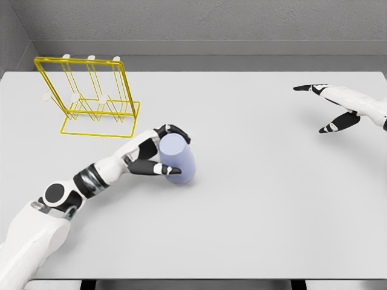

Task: Place the cup on the cup holder with both arms

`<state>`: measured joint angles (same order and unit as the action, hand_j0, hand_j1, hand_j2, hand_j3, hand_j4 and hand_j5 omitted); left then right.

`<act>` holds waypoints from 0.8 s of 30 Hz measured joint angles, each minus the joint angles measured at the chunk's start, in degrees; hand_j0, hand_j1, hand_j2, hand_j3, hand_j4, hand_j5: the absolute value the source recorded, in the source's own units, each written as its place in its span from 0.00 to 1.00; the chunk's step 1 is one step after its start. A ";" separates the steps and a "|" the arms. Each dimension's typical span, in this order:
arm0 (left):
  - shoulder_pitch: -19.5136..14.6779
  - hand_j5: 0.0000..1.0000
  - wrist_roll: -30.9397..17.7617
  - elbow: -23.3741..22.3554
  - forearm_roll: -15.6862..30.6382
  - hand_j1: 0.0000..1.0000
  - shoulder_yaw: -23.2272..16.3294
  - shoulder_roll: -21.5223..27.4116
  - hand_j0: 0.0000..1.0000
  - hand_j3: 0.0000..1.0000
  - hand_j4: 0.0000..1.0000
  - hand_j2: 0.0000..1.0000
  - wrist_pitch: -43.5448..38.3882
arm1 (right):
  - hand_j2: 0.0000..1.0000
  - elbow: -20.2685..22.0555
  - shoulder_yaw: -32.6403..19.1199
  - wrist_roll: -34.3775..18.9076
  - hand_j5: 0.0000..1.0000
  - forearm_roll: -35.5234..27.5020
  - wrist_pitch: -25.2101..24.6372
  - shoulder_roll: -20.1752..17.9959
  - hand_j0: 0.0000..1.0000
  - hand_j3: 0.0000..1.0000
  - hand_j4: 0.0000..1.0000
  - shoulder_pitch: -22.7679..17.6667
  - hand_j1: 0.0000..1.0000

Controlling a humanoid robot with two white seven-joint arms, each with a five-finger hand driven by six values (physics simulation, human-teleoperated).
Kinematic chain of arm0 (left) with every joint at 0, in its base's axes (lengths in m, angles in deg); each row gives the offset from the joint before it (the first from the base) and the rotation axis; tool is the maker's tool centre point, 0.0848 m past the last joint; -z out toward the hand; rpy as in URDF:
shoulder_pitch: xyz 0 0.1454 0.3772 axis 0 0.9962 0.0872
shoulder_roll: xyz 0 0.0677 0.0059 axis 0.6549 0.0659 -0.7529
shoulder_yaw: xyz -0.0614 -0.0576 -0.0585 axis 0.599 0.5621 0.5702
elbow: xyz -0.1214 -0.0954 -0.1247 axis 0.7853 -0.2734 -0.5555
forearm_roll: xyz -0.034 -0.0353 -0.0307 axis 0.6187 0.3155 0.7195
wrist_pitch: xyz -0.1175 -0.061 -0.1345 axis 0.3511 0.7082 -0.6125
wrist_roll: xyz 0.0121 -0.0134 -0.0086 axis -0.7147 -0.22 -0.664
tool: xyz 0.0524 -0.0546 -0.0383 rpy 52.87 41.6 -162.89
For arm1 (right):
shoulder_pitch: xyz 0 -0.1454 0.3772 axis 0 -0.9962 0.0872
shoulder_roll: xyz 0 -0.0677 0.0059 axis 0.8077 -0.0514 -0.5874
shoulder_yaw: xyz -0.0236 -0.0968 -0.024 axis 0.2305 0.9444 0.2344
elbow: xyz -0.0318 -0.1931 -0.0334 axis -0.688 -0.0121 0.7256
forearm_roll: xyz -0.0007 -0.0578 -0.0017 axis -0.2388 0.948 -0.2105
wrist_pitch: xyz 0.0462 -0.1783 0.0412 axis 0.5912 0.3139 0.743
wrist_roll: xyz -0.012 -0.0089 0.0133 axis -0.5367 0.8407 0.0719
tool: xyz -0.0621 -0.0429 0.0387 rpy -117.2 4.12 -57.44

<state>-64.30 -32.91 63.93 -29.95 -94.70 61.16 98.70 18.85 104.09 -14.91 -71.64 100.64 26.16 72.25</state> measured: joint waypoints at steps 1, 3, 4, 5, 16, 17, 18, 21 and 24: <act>0.26 0.41 0.01 0.85 0.79 0.41 0.48 0.98 0.41 0.41 0.41 0.41 -0.01 | 1.00 0.00 0.00 -0.01 1.00 0.00 0.00 0.03 1.00 1.00 1.00 -0.09 1.00; 0.70 0.41 0.00 2.55 2.55 0.41 1.28 3.10 0.41 0.41 0.41 0.41 0.00 | 1.00 -0.01 0.01 -0.01 1.00 0.00 0.00 0.06 1.00 1.00 1.00 -0.09 1.00; 0.88 0.41 0.00 3.23 3.40 0.41 1.82 4.16 0.41 0.41 0.41 0.41 0.01 | 1.00 -0.01 0.03 -0.03 1.00 0.00 0.00 0.07 1.00 1.00 1.00 -0.09 1.00; 1.06 0.41 0.00 3.92 4.29 0.41 2.36 5.23 0.41 0.41 0.41 0.41 0.00 | 1.00 -0.01 0.03 -0.04 1.00 0.00 0.00 0.08 1.00 1.00 1.00 -0.09 1.00; 1.06 0.41 -0.01 8.15 10.78 0.41 5.83 12.99 0.41 0.41 0.41 0.41 0.00 | 1.00 -0.01 0.07 -0.09 1.00 0.09 0.00 0.06 1.00 1.00 1.00 -0.09 1.00; 0.97 0.41 -0.01 8.21 11.06 0.41 6.11 13.29 0.41 0.41 0.41 0.41 -0.03 | 1.00 -0.01 0.07 -0.09 1.00 0.09 0.00 0.04 1.00 1.00 1.00 -0.09 1.00; 0.70 0.41 -0.01 8.24 11.33 0.41 6.31 13.64 0.41 0.41 0.41 0.41 -0.05 | 1.00 -0.01 0.07 -0.09 1.00 0.09 0.00 0.01 1.00 1.00 1.00 -0.09 1.00; 0.35 0.41 0.00 8.20 12.15 0.41 7.50 14.57 0.41 0.41 0.41 0.41 -0.07 | 1.00 -0.01 0.06 -0.09 1.00 0.08 0.00 -0.09 1.00 1.00 1.00 -0.09 1.00; -1.93 0.41 0.01 7.98 12.71 0.41 8.42 15.05 0.41 0.41 0.41 0.41 -0.16 | 1.00 -0.01 0.05 -0.09 1.00 0.09 0.00 -0.13 1.00 1.00 1.00 -0.09 1.00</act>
<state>-66.23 -32.90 71.91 -17.24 -86.28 76.21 98.53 18.84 104.15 -15.00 -71.56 100.64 26.03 72.16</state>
